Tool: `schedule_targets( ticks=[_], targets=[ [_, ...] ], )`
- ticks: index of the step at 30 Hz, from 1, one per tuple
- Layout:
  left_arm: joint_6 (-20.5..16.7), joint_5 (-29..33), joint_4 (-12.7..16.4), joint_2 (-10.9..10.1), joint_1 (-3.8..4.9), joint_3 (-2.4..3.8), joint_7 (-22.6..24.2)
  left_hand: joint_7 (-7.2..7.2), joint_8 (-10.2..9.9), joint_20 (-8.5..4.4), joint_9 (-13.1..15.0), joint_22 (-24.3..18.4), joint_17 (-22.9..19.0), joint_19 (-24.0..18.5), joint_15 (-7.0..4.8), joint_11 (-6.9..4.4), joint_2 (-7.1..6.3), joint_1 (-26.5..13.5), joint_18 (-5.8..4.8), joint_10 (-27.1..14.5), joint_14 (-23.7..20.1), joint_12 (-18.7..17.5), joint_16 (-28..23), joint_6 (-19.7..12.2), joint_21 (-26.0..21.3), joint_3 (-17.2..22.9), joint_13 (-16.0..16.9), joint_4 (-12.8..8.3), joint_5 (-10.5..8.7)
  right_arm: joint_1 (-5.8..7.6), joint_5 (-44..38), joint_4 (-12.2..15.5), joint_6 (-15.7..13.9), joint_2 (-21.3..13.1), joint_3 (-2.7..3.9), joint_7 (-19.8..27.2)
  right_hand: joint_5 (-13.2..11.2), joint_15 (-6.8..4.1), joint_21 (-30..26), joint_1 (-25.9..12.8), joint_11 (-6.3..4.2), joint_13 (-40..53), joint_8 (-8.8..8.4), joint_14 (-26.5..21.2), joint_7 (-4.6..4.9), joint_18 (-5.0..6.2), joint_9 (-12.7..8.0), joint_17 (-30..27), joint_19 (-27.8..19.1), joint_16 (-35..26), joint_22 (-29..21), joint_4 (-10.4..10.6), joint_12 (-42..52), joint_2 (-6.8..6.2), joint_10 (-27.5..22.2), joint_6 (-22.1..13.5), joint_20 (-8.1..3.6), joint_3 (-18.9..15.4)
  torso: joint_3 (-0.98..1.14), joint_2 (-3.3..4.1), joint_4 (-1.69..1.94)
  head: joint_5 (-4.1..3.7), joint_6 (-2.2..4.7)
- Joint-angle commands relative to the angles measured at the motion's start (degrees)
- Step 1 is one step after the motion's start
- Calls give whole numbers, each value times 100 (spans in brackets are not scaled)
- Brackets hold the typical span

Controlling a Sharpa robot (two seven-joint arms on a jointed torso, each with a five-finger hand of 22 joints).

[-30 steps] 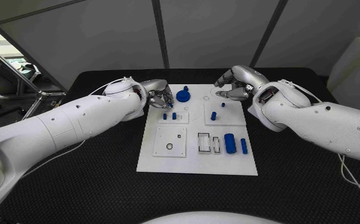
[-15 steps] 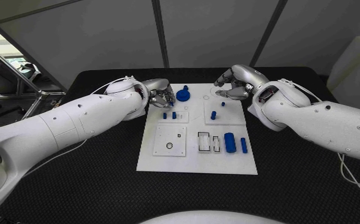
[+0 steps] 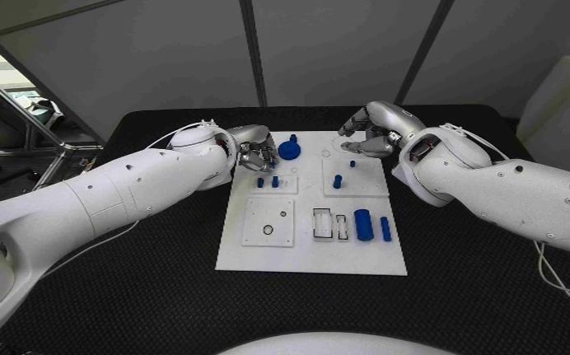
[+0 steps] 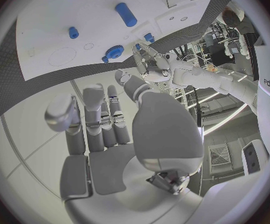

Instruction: Assemble the parts on the task board

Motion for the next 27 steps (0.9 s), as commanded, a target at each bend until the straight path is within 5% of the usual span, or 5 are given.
schedule_targets(
  ticks=[1, 8, 16, 27],
  targets=[
    [213, -131, -10, 17, -13, -14, -181, -2, 26, -2, 5, -9, -20, -48, 13, -8, 8, -34, -22, 45, 8, -31, -26, 58, -42, 13, 0, -25, -34, 12, 1, 19, 4, -4, 4, 46, 26, 4, -34, -35, 2, -6, -28, -24, 37, 64, -6, -6, -37, -21, -3, 11, 11, 19, 34, 15, 1, -15, 2, 2, 1, -1, -6],
    [183, -156, -21, 21, -14, -18, -214, 43, -68, 11, -44, -23, -101, -95, 40, 33, -54, -94, -17, -44, -30, -113, -76, -75, -85, 2, -21, -36, -68, 12, 1, 22, 6, -11, 4, 37, 26, 4, -51, -28, 3, -18, -32, -24, 38, 68, -8, -27, -43, -41, -19, 9, 8, 14, 28, 9, 1, -20, -1, -2, 3, -10, -10],
    [-71, -148, 8, -8, -14, -19, -165, 41, -101, 77, -423, -49, -256, -123, 104, 107, -313, -267, -4, -312, -54, -319, -145, -1146, -152, 45, -81, -27, -77, 13, 1, 10, 64, -34, 4, -1, 25, 6, -71, -16, 10, -41, -36, -22, 45, 71, -11, -44, -49, -59, -38, 5, -3, -3, -5, -5, 2, -37, -4, -1, 5, -10, -2],
    [-311, -29, 67, -71, -15, -18, -105, -63, -93, 100, -537, -115, -384, -174, 125, 140, -375, -296, 14, -414, -92, -376, -215, -1329, -260, 15, -85, -18, -83, 13, -1, -29, 111, -56, 4, -94, 23, 17, -146, 9, 25, -81, -38, -30, 58, 86, -15, -100, -83, -116, -116, -2, -11, -26, -71, -28, 8, -73, -4, -4, 8, -5, -2]
  ],
)
